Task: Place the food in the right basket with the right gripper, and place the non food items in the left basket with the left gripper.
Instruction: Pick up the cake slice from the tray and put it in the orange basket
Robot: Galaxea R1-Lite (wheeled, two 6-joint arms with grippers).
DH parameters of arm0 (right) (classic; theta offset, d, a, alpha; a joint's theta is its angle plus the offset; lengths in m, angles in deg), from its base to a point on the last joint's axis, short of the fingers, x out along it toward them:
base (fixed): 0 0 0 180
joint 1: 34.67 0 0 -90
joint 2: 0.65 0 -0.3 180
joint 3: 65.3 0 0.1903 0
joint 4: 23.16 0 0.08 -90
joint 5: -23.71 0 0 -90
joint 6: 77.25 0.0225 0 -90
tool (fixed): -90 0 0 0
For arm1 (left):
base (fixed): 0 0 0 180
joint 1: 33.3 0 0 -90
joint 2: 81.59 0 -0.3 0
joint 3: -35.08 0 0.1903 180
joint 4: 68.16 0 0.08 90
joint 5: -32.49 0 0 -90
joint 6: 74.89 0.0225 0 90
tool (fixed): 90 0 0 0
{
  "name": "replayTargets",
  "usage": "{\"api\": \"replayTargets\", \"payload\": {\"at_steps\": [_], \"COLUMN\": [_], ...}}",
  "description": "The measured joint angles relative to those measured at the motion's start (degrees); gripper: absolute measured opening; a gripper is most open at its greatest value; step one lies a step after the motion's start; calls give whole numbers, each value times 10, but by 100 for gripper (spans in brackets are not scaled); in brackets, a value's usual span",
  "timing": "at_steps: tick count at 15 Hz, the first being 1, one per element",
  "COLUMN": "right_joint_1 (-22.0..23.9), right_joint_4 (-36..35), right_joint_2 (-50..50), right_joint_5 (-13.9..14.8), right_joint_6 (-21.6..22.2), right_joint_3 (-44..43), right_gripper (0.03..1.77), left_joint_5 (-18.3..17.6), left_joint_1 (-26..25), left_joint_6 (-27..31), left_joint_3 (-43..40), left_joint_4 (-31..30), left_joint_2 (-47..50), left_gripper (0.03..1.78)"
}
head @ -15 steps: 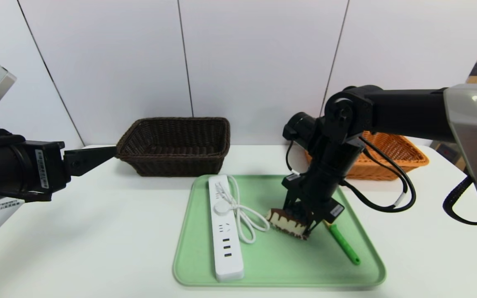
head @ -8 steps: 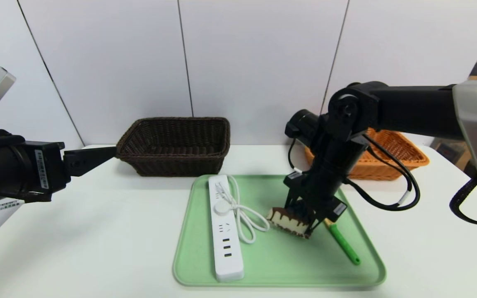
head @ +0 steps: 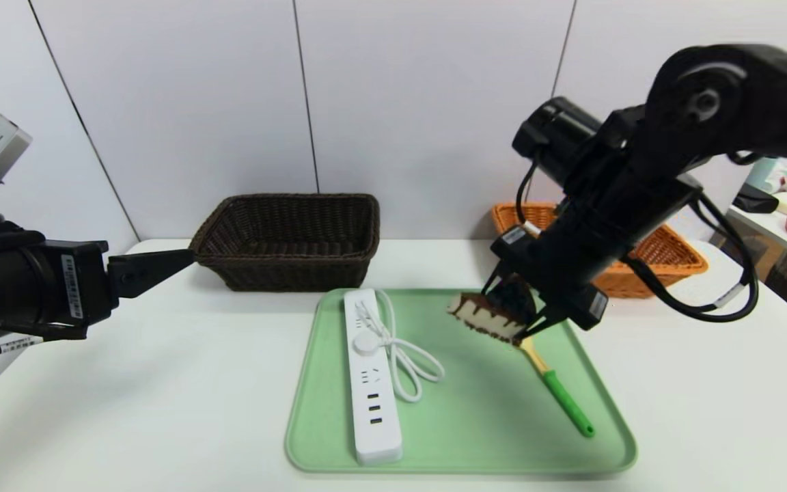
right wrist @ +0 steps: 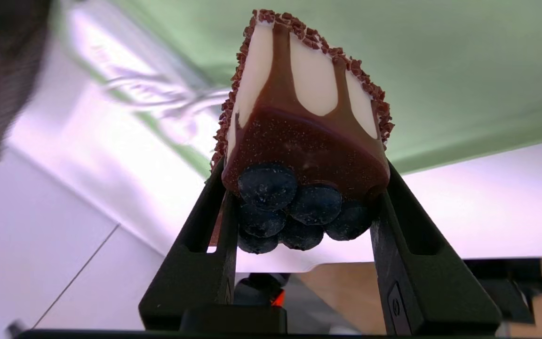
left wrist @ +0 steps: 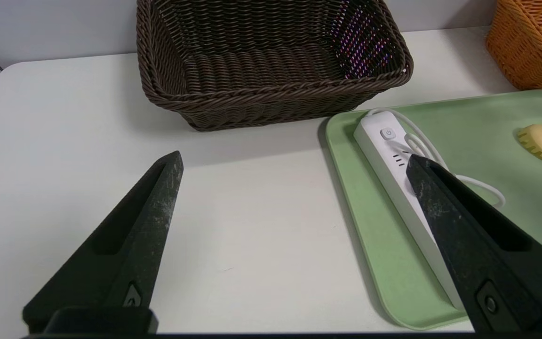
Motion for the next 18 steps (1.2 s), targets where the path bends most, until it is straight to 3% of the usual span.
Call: {"api": "replayTargets", "payload": {"at_steps": [4, 6, 14, 18], "right_joint_1": [23, 51, 204, 253], "right_joint_4": [-74, -110, -159, -213], "right_joint_2": [71, 90, 55, 0], "right_joint_5": [106, 134, 132, 129], "right_joint_6": [-49, -77, -122, -136], "right_joint_3": [0, 0, 0, 0], "right_gripper": [80, 80, 80, 80], "left_joint_5": [0, 0, -5, -6], "left_joint_1": [0, 0, 0, 0], "left_joint_6": [0, 0, 0, -4], "left_joint_3": [-5, -7, -11, -17], "left_joint_4": [0, 0, 0, 0], "left_joint_2": [0, 0, 0, 1], "left_gripper": [169, 169, 169, 169]}}
